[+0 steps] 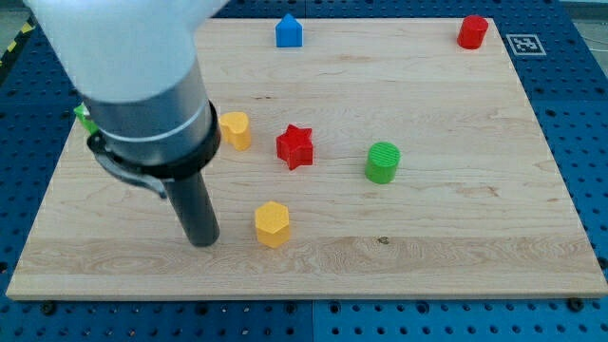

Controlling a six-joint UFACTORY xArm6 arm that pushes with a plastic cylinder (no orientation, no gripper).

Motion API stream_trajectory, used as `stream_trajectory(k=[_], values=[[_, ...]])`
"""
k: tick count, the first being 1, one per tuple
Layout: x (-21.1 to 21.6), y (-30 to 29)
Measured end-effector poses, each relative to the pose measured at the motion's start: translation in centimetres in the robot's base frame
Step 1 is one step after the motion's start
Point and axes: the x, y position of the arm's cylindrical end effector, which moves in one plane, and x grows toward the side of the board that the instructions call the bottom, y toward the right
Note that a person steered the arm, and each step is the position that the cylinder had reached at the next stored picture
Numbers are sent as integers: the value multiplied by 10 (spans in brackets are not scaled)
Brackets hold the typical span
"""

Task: Place red star above the green circle

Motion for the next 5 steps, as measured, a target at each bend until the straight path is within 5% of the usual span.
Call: stream_trajectory(k=[5], values=[[-84, 74]])
